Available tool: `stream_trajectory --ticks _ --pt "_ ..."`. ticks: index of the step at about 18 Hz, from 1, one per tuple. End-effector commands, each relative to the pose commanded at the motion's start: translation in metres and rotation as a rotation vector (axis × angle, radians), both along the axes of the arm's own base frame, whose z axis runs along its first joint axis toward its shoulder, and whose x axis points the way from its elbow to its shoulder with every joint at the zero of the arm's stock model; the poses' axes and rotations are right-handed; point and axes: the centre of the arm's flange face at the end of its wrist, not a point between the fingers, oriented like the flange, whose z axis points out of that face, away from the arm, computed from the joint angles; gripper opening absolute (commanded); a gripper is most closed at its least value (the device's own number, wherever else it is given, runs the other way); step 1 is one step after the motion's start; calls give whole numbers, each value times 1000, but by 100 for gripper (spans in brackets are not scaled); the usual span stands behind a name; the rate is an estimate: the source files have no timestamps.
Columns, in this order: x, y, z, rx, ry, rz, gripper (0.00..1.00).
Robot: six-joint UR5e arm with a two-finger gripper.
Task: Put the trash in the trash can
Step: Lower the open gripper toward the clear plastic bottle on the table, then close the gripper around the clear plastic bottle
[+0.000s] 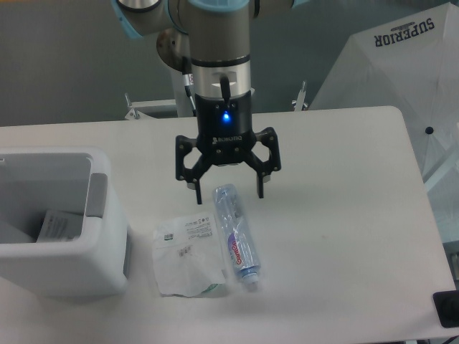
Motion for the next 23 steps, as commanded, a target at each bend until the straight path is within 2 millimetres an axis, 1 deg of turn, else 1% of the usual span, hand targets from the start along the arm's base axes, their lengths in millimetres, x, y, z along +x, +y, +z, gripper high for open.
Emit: stream_trajectory --ticks 2,4,5,6,8,9,11,14,15,18,20,22,23 --pt "-2 0 -4 -15 11 -3 100" --pt "-5 4 -9 -22 16 -5 100" --pt "-7 5 -16 -31 12 -3 100" --pt "-10 8 -27 -42 -1 -3 100" --pt "-21 22 -46 -50 -11 -7 100" --pt "-32 30 -58 -50 -10 11 100" --pt "-41 36 -76 -66 -20 47 100" --pt "-53 51 -124 -87 -83 85 100" --pt "-59 56 -135 -91 -90 92 100" --pt "-66 63 -156 -104 -120 120 100" --pt "-73 66 -178 -113 -160 165 100" --pt "-77 70 -203 -142 -183 171 100" --pt "-77 70 -210 -151 -193 170 100"
